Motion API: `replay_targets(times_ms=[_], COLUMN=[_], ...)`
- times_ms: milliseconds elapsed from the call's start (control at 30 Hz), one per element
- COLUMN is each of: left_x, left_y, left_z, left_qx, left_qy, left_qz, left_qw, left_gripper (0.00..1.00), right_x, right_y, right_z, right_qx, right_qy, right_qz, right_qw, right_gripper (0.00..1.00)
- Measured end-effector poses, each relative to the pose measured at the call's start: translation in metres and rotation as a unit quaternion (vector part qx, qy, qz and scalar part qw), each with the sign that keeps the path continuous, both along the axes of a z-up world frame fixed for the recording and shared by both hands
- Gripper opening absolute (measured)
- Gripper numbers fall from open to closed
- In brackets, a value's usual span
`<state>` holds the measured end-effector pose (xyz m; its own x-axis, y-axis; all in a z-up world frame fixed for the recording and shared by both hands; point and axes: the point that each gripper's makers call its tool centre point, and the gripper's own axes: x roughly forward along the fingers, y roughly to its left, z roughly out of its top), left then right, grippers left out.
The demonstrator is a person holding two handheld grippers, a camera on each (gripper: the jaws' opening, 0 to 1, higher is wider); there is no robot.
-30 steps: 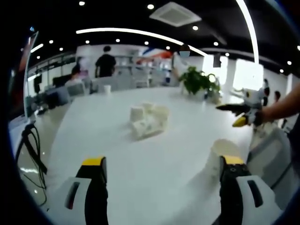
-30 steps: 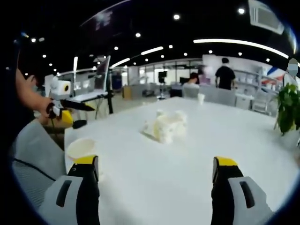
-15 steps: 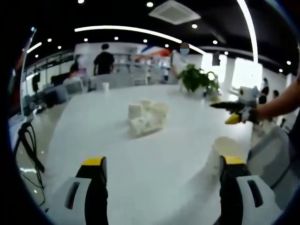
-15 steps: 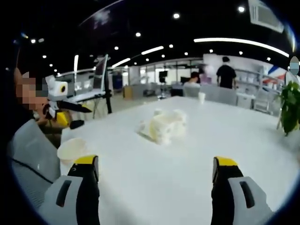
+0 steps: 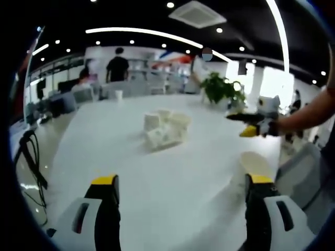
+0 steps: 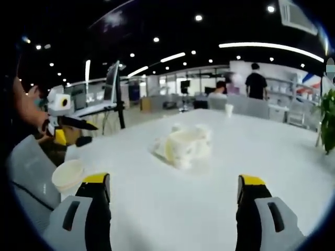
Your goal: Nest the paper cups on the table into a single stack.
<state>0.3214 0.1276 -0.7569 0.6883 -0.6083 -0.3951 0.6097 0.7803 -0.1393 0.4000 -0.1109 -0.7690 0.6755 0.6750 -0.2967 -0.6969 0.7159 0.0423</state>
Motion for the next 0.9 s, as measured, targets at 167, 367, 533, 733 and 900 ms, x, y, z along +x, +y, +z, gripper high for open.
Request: replay_targets(times_ms=[167, 367, 533, 733, 900], left_x=[0.0, 0.0, -0.001, -0.008, -0.005], left_y=[0.001, 0.003, 0.002, -0.003, 0.002], left_z=[-0.002, -0.006, -0.009, -0.009, -0.006], left_qx=[0.007, 0.009, 0.015, 0.041, 0.029], left_qy=[0.002, 0.008, 0.009, -0.007, -0.006], left_qz=[-0.001, -0.001, -0.003, -0.033, -0.02], left_qw=[1.0, 0.9999, 0.9998, 0.9986, 0.9993], left_gripper=[0.98, 0.98, 0.98, 0.98, 0.98], right_x=[0.01, 0.023, 0.034, 0.046, 0.051], right_y=[0.004, 0.01, 0.018, 0.026, 0.034], right_z=[-0.003, -0.001, -0.002, -0.004, -0.004], right_qx=[0.004, 0.007, 0.009, 0.014, 0.014], right_qy=[0.002, -0.006, -0.006, -0.004, -0.003], right_qz=[0.001, 0.003, 0.007, 0.009, 0.014], right_qw=[1.0, 1.0, 0.9999, 0.9999, 0.9998], right_gripper=[1.0, 1.0, 0.99, 0.97, 0.96])
